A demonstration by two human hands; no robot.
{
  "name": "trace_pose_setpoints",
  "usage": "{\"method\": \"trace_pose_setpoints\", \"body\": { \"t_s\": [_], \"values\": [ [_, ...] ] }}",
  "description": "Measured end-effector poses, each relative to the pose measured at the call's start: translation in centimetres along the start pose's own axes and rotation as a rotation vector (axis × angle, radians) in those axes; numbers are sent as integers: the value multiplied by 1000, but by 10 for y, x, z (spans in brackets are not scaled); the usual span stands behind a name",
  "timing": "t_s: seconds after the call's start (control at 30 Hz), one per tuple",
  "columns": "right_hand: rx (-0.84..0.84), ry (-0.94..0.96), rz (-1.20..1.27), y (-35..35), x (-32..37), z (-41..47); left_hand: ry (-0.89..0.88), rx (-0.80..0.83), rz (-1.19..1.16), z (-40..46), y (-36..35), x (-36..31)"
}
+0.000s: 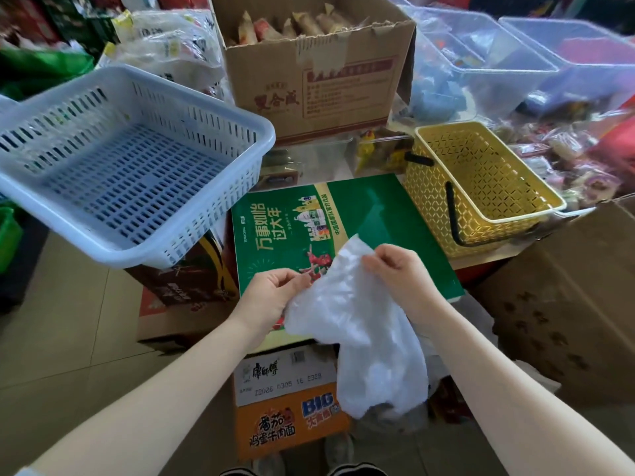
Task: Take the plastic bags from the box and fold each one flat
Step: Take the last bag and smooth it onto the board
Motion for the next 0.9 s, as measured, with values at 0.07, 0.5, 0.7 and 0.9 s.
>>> {"method": "trace_pose_setpoints", "body": {
  "t_s": [0.07, 0.5, 0.7, 0.9],
  "values": [
    [-104, -38, 153, 12, -7, 0, 104, -49, 66, 0, 8, 15],
    [0, 38, -60, -1, 7, 11, 90, 258, 366, 20, -10, -10],
    [264, -40, -170, -2, 11, 12, -95, 105, 135, 36, -18, -14],
    [514, -223, -351, 30, -20, 10, -48, -175, 171, 38, 17, 5]
  ]
}}
Point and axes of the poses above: each hand's wrist, its own z-axis towards the middle knuckle, its own y-axis out of the back of the hand, x = y × z, the point moved 2 cm from there along z, towards the middle knuckle, and after that the axes turned 14 degrees about x, right-handed, at the moved point
